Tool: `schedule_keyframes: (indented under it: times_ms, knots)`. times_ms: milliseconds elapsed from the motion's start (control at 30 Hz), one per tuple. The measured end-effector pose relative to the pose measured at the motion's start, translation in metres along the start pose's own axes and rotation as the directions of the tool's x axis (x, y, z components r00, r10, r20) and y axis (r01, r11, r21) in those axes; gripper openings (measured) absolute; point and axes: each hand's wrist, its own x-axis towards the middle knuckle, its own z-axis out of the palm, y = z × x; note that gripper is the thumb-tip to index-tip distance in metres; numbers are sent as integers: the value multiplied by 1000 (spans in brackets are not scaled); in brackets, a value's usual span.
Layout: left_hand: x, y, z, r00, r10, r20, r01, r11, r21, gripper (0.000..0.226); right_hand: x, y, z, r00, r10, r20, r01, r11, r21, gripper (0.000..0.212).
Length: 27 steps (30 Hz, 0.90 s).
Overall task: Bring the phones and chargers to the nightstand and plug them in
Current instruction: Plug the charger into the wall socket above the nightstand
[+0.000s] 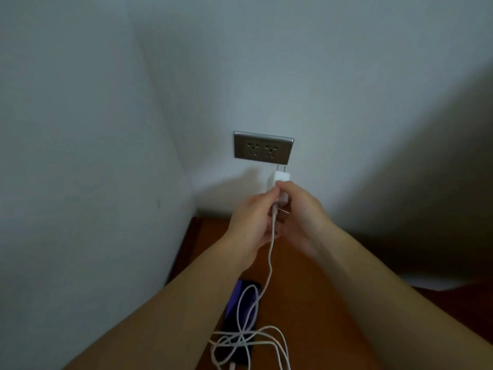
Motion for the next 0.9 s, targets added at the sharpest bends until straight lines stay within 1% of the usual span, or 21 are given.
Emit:
schedule_keyframes:
  times_ms: [100,200,267,367,433,500,633,700,767,833,900]
  knots:
    - [19,7,-7,999,-39,0,39,999,18,36,21,-9,4,999,2,-37,-2,1000,-10,27]
    - [37,8,-12,999,-39,-23,40,997,59,35,39,-16,9,998,14,-58,-15,1000,-19,31]
    - [45,7,-15,999,-16,-46,20,996,86,36,47,-18,13,997,8,-73,-11,999,-35,37]
    - [54,5,-19,1000,10,-22,-8,994,106,36,53,-17,13,996,10,-94,-15,998,-60,43]
    - [57,5,-20,1000,27,-9,-26,993,113,33,53,-16,12,996,7,-86,-13,998,-67,43]
    - [59,2,-20,999,47,-26,-44,990,130,36,53,-16,12,996,6,-91,-12,998,-60,43]
    - [62,2,-18,989,74,-125,-59,991,123,40,55,-22,16,993,64,-103,-66,998,-19,41]
    - [63,2,-17,984,93,-152,-73,989,127,39,55,-24,17,990,93,-103,-95,995,-13,40]
    - [65,3,-16,979,120,-162,-102,988,117,38,56,-26,18,987,106,-119,-108,994,-12,42]
    - [65,4,-15,975,148,-163,-130,985,115,30,57,-29,18,984,108,-144,-111,994,-17,43]
    - [65,1,-14,978,145,-151,-128,985,116,29,57,-29,15,987,98,-128,-103,994,-39,44]
